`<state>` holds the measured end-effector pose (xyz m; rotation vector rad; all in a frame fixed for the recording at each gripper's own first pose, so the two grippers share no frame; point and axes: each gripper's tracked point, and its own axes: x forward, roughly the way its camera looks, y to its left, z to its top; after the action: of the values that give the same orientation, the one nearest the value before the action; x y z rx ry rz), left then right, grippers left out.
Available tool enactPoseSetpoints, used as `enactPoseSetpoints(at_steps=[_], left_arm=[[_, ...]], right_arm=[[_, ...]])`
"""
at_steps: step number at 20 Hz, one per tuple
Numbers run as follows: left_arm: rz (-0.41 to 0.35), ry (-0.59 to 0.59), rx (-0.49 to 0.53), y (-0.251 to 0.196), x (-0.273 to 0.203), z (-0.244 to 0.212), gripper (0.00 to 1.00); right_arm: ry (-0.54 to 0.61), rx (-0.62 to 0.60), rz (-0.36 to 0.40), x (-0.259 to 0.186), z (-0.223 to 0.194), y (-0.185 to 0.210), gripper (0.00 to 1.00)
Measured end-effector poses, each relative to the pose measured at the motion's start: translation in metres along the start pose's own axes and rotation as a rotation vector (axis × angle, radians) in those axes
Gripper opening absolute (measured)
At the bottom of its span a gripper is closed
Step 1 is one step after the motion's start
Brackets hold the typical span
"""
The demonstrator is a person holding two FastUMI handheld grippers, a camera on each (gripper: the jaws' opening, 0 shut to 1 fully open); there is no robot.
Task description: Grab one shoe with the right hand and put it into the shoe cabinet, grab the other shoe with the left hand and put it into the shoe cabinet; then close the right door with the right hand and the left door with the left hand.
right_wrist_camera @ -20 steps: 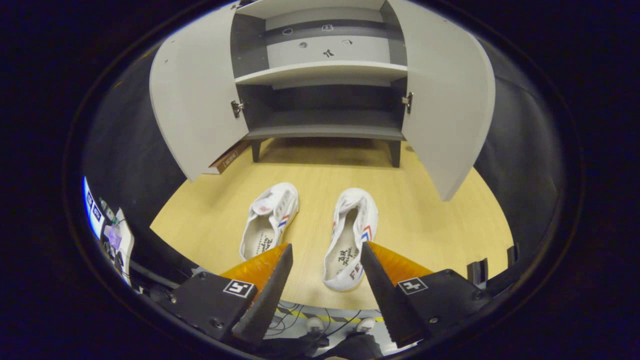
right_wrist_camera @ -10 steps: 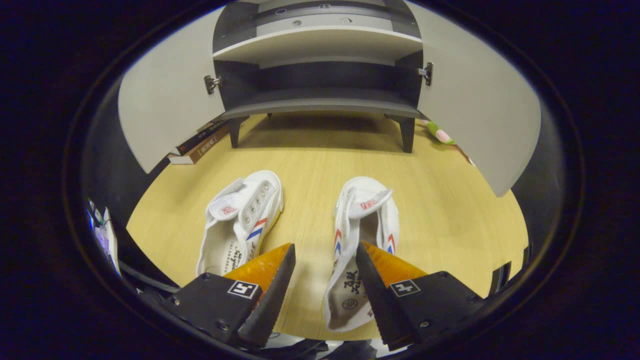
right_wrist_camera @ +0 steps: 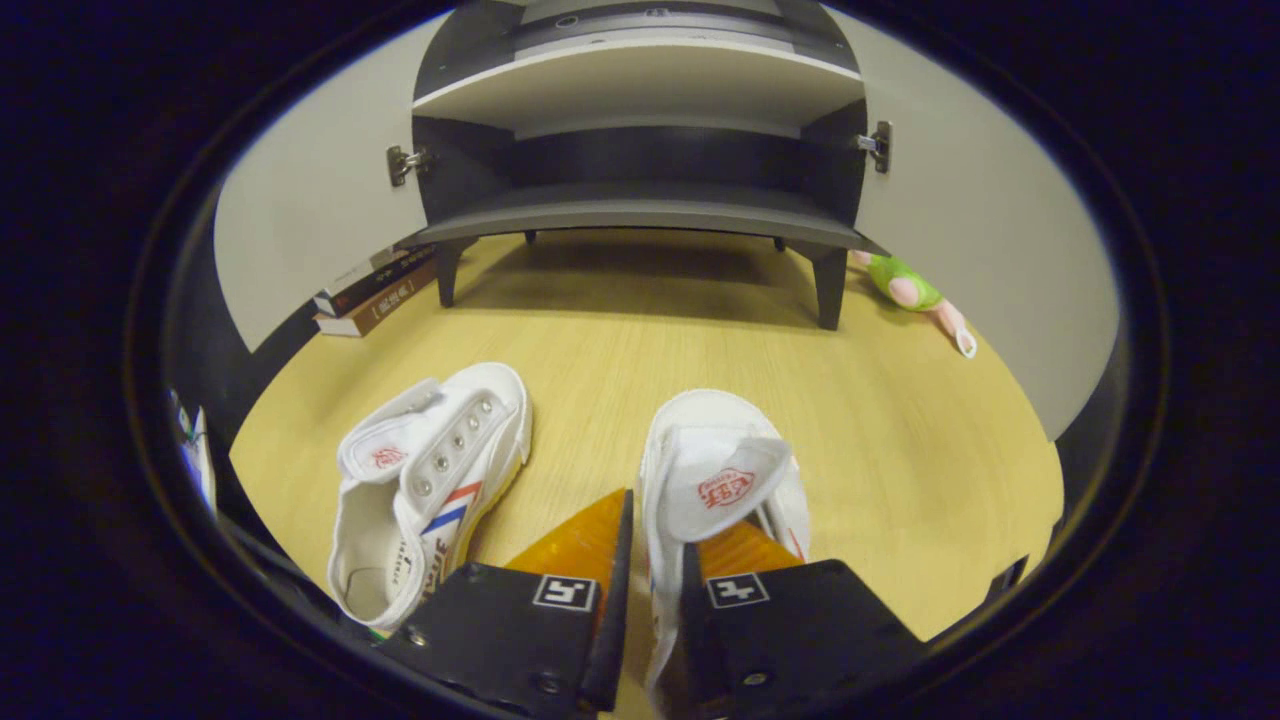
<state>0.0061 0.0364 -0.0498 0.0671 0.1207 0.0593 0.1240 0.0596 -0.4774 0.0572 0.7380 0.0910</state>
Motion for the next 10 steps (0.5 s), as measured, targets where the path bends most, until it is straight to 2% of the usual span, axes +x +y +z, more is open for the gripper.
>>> enactPoseSetpoints(at_steps=[1,4,5,6,10], left_arm=[[-0.003,0.002,-0.001,-0.002,0.001,0.000,0.96],[-0.010,0.006,0.003,-0.009,0.000,-0.001,0.96],[-0.013,0.006,0.004,-0.011,-0.002,-0.001,1.00],[-0.017,0.004,0.005,-0.013,-0.003,-0.001,0.96],[-0.023,-0.007,0.005,-0.018,-0.006,0.003,0.96]], right_arm=[[0.009,0.026,0.010,0.001,0.000,0.000,0.15],[0.033,0.035,0.041,0.000,0.001,-0.003,0.07],[0.037,0.042,0.041,-0.002,0.002,-0.004,0.07],[0.038,0.043,0.040,-0.005,0.003,-0.006,0.07],[0.005,0.035,0.035,-0.024,0.014,-0.007,0.06]])
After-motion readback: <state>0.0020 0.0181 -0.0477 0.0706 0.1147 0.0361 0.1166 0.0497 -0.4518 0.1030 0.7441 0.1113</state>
